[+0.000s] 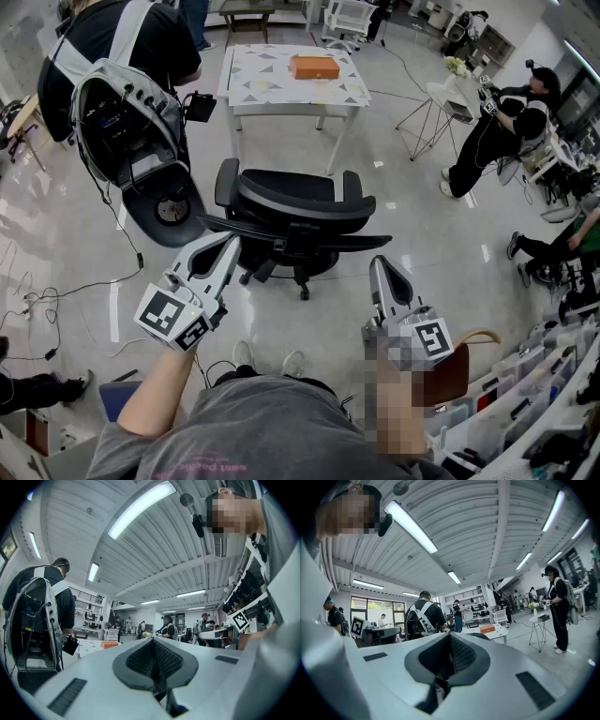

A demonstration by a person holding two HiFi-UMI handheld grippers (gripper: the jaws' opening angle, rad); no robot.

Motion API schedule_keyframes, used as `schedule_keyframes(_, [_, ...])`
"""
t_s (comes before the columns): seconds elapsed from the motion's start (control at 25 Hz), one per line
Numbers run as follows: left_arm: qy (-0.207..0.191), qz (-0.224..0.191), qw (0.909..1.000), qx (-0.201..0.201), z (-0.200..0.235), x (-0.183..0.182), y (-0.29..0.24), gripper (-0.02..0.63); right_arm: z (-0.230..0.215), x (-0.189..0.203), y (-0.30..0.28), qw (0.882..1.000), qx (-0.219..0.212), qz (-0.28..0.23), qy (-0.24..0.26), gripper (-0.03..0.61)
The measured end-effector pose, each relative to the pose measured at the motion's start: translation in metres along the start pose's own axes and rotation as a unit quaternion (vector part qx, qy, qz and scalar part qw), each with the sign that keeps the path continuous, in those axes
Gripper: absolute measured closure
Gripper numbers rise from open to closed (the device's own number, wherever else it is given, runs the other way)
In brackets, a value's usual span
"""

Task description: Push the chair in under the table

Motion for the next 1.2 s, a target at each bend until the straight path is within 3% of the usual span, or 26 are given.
schedule_keyframes(1.2, [-0.001, 0.004, 1.0000, -0.002, -0.0041, 0.0058, 0.0015, 0.607, 0.0007, 0.0068, -0.0004, 1.000, 0.020, 0.015, 0.012, 0.583])
Point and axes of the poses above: the fingertips, and each gripper's own axes: y backward along the fingers, z to its left, x out of its underside, the point moved 7 cm from there along y, backward along the fingers, and after that the axes turned 9 degrees about y, right-handed, at the moved point
